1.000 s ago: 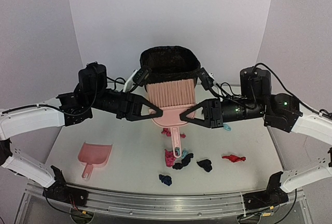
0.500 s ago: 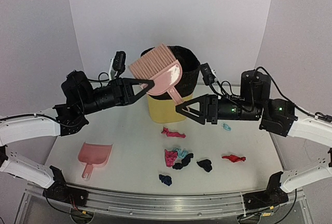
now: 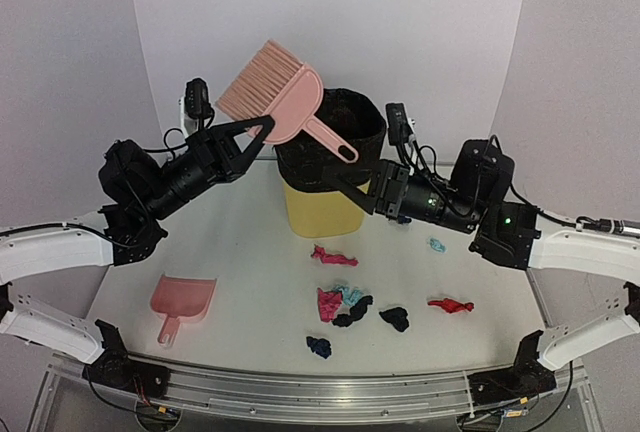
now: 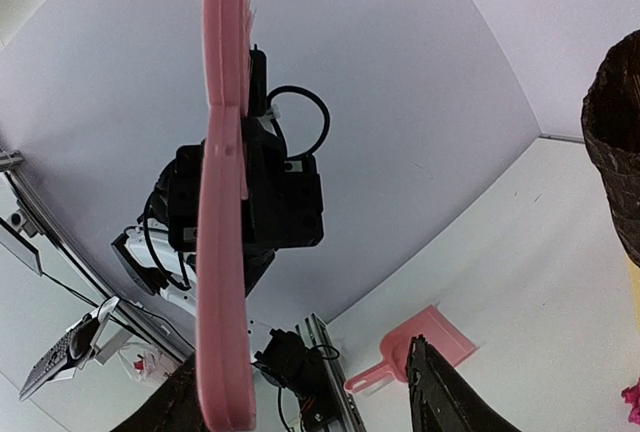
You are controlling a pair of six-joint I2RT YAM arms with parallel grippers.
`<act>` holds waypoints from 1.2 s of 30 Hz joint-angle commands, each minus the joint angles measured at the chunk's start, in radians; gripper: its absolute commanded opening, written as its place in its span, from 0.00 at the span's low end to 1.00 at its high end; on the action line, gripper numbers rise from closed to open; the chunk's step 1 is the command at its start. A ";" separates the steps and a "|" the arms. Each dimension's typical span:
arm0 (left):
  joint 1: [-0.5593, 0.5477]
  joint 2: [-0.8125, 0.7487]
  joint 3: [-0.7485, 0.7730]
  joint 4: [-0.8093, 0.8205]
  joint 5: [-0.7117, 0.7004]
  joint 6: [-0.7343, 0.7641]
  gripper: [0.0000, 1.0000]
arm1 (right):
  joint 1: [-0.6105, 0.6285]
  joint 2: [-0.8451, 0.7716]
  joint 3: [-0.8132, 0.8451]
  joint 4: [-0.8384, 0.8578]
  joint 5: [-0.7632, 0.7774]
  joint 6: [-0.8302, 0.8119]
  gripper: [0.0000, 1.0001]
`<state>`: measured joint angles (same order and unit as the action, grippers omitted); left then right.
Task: Sweep away the paper scraps from the table
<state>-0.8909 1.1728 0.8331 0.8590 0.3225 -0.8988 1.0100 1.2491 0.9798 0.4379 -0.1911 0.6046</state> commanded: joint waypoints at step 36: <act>0.000 -0.048 -0.093 0.090 -0.058 0.005 0.09 | 0.001 0.160 0.036 0.387 0.129 0.176 0.00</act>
<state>-0.8898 1.1745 0.7423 0.9203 0.2540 -0.9162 1.0128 1.3953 0.9829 0.7780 -0.0911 0.7747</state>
